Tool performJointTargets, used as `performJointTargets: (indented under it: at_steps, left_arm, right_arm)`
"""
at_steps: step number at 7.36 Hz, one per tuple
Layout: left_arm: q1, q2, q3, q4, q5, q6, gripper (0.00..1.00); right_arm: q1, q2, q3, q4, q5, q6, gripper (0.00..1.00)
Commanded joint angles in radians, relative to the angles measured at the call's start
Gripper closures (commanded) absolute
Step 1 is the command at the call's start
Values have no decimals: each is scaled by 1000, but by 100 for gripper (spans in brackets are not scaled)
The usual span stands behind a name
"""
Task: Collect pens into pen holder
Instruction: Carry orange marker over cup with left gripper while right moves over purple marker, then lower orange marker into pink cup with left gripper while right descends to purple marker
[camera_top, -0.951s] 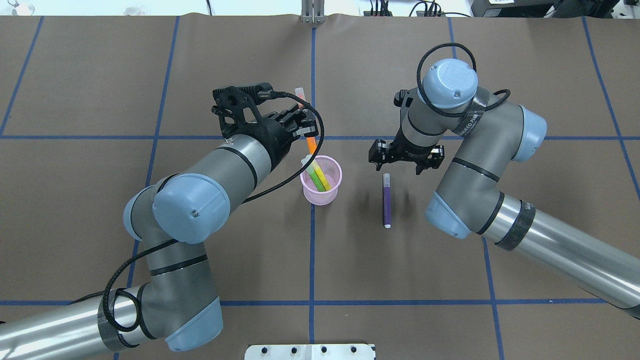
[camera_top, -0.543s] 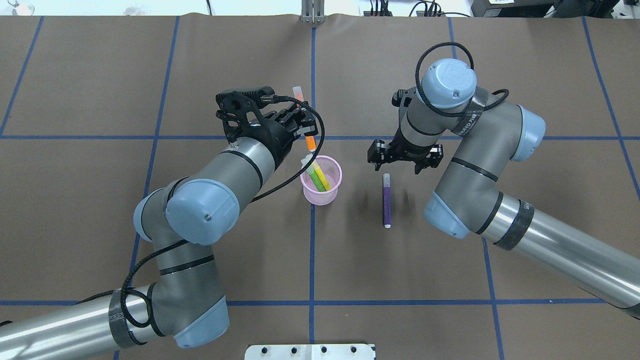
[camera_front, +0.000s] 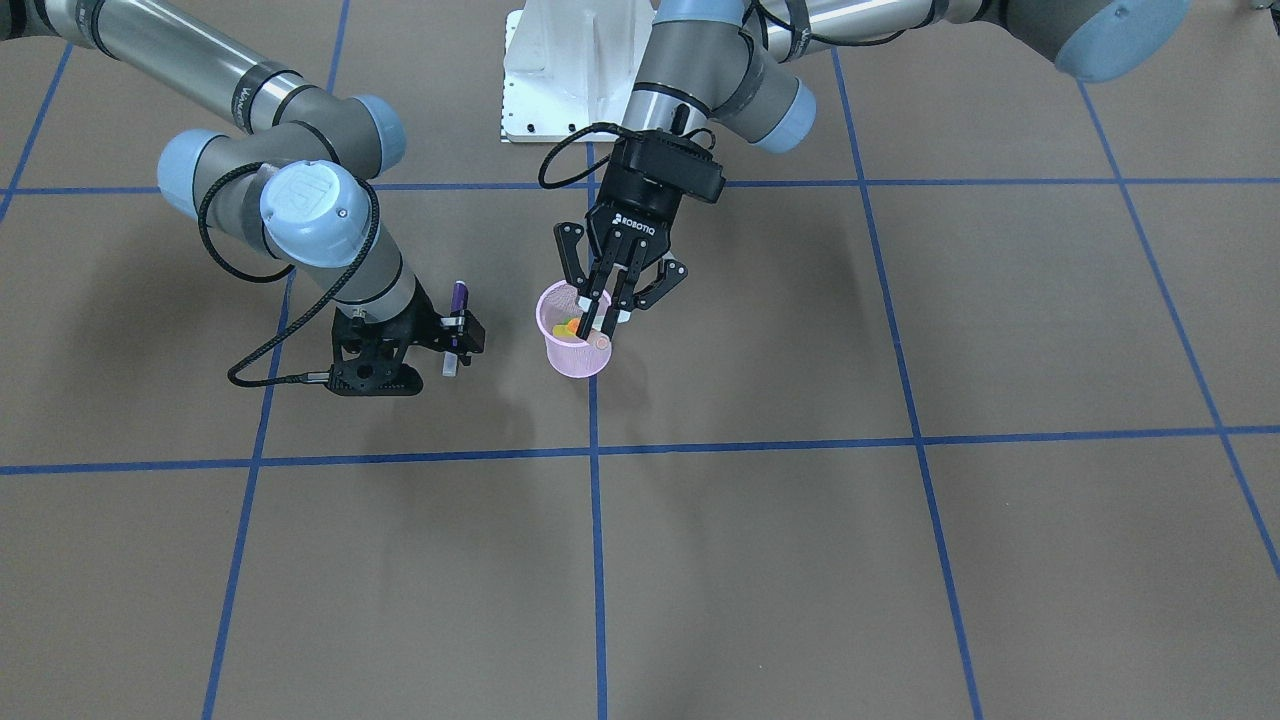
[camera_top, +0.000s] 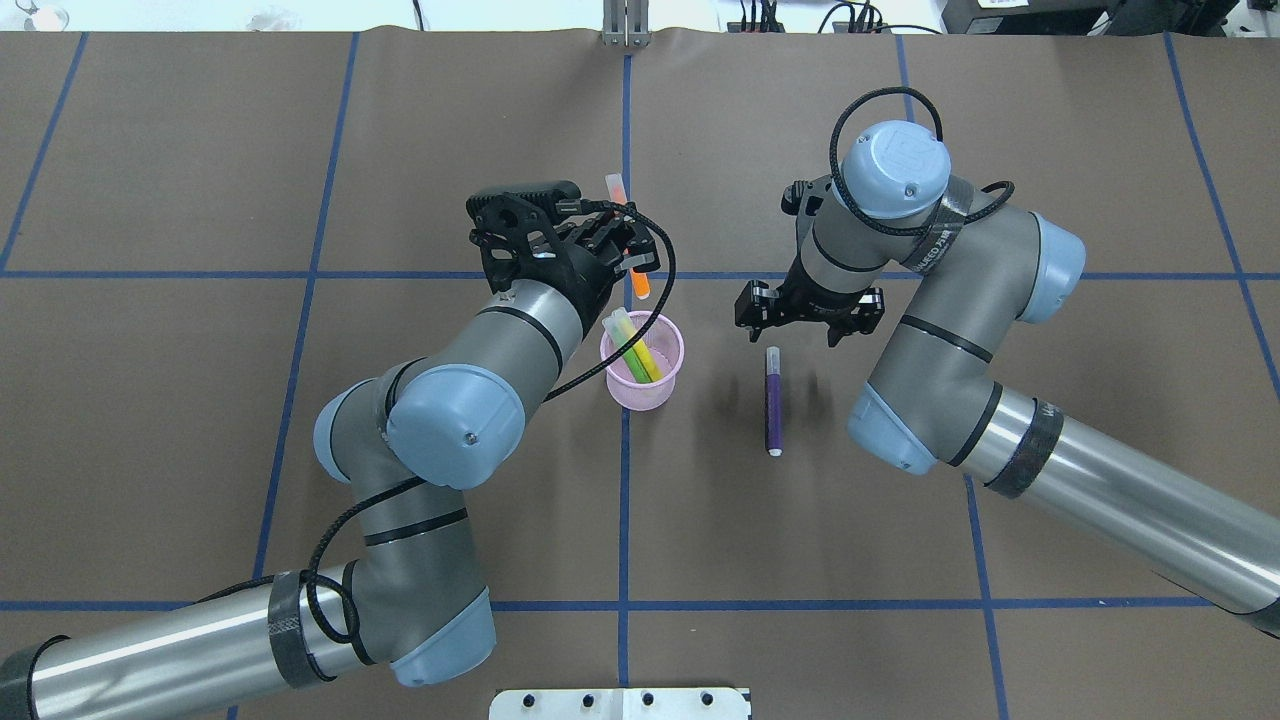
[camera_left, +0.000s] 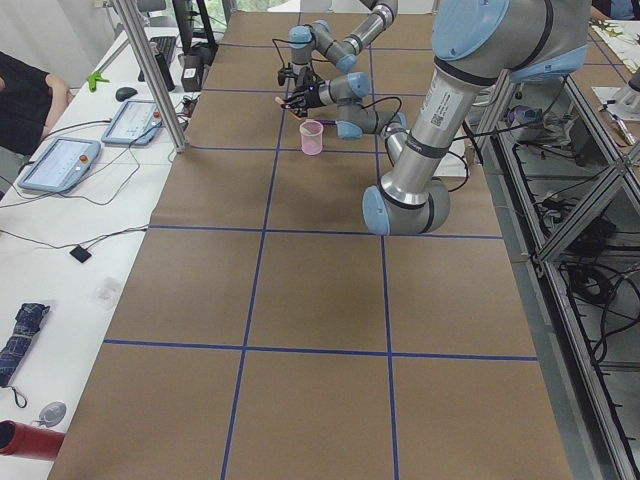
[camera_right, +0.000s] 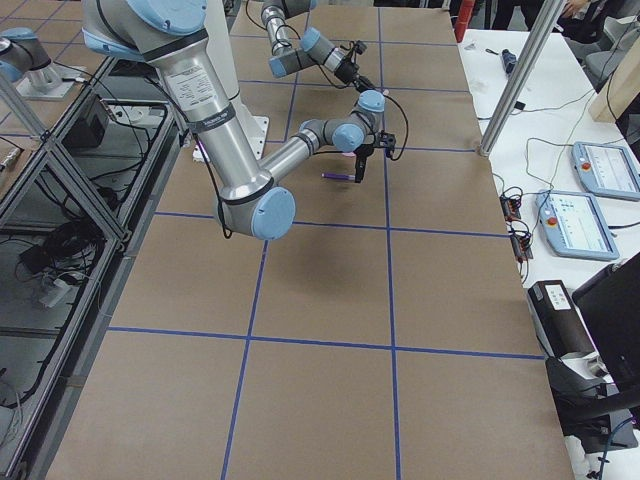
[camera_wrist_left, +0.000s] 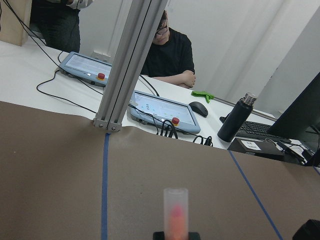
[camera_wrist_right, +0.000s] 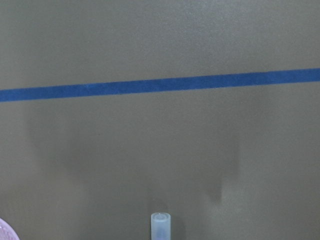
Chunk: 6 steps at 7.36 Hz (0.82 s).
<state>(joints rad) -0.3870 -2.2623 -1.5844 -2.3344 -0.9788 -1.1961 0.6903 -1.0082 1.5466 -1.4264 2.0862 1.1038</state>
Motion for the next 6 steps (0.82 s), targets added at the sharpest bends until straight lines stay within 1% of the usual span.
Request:
performJointTargets:
  at_steps: [1, 6]
  left_arm:
    - [7, -5, 34, 0, 9, 1, 100]
    - [56, 4, 35, -5, 15, 1, 100]
  right_arm:
    - [-2, 2, -5, 17, 2, -4, 0]
    - [-23, 2, -6, 18, 2, -1, 0]
